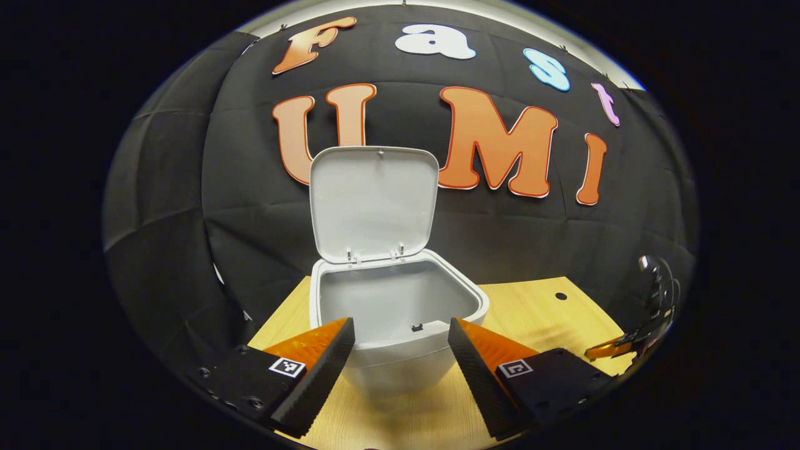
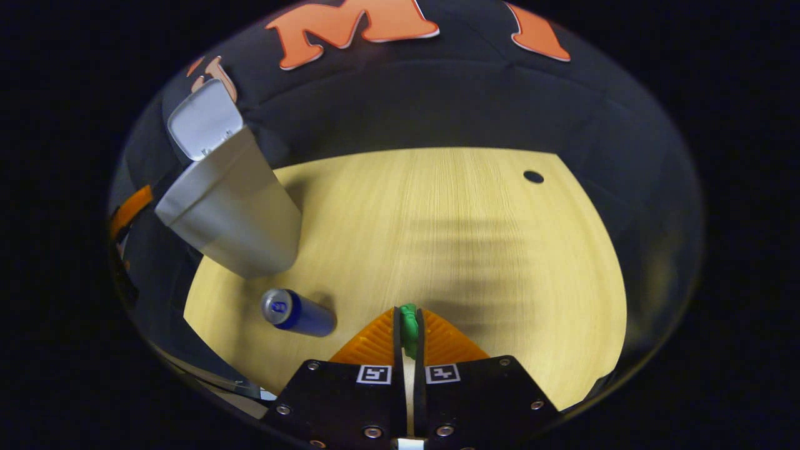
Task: Press the lid of the desktop garbage bin to open it, pick up the crumpled paper on the desktop and throw it into the bin, then pick up the pop can on the desktop and drop it into the bin, and finally close the garbage bin lid.
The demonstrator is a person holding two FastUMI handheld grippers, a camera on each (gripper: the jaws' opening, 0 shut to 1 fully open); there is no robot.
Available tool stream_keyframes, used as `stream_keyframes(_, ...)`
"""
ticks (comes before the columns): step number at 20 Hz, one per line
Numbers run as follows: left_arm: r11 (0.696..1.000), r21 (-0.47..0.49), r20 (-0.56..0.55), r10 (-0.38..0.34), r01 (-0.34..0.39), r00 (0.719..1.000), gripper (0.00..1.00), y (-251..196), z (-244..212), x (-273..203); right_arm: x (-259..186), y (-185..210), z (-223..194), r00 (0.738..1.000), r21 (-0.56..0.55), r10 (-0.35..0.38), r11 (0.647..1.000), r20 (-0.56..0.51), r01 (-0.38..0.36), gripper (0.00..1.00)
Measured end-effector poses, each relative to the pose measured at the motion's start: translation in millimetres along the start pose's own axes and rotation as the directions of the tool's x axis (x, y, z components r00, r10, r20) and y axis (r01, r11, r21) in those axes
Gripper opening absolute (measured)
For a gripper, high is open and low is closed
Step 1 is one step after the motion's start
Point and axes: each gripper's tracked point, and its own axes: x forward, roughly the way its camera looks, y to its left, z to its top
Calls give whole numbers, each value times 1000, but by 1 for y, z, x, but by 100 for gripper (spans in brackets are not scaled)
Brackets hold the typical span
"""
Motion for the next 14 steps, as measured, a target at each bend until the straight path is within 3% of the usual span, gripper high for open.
stream_keyframes(1, 1000, 1, 3, -4, 4, 1000, 96, -1, 1, -2, 7, 0, -13, 999, -7, 13, 1000, 38, -13, 5)
stream_keyframes(2, 1000, 3, 7, -8, 8, 1000, 96, -2, 1, -3, -11, 6, 23, 996, -13, 25, 1000, 84, -24, 5)
stream_keyframes(5, 1000, 1, 22, -16, 16, 1000, 96, -1, 5, -8, -15, 9, 61, 978, -56, 58, 997, 203, -48, 5)
stream_keyframes(10, 1000, -8, 37, -13, 13, 999, 96, 12, 7, -17, -31, 25, 112, 920, -174, 142, 981, 365, -83, 5)
stream_keyframes(14, 1000, -26, 44, 6, -5, 999, 96, 28, 6, -25, -48, 85, 161, 875, -289, 242, 949, 420, -123, 5)
